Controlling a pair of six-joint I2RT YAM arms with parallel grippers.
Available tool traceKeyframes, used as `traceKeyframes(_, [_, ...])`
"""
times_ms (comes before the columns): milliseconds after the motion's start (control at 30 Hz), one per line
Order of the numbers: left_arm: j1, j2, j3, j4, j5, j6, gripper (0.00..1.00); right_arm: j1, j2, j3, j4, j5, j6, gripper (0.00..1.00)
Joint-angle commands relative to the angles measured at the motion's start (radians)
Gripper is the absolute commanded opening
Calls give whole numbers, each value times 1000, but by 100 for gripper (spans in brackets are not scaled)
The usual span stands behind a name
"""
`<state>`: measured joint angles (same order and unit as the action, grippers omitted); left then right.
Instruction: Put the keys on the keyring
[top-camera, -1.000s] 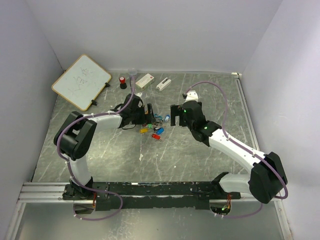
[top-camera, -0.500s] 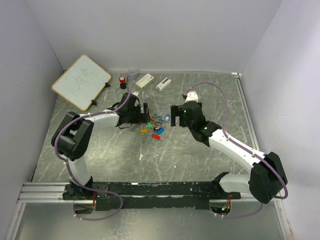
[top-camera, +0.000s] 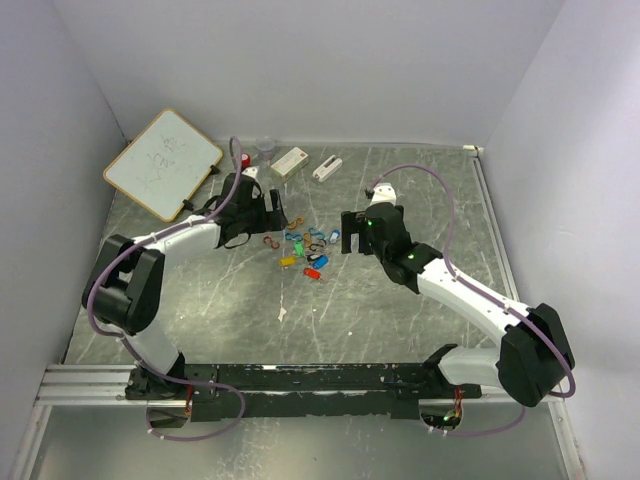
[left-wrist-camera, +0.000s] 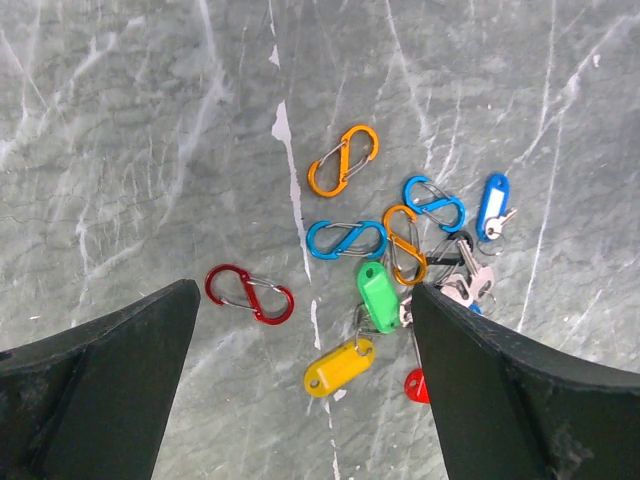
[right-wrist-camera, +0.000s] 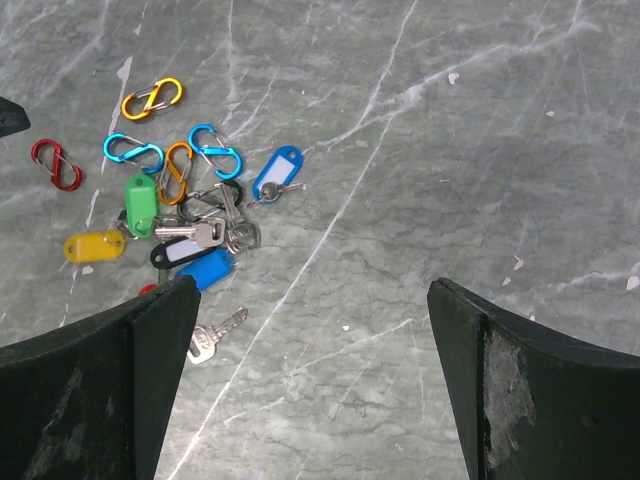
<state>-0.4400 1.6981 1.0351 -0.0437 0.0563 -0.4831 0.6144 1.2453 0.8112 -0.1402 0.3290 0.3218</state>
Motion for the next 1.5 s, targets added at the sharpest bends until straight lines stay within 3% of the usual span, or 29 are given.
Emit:
traceKeyframes(0, [-2,-21,14,-26,28,-25,98,-7,10,3,25,-1,1,100])
traceKeyframes(200, [-5,-67,-96,35,82,-95,99,-6,6,0,27,1,0,100])
traceKeyframes(500, [-7,-82,-142,43,91,-112,99,-6,3,-5,27,1,4,100])
traceKeyframes(1467, [-8,107,-60,85,115,-111,99,-19,11,-6,25,18,-12,100])
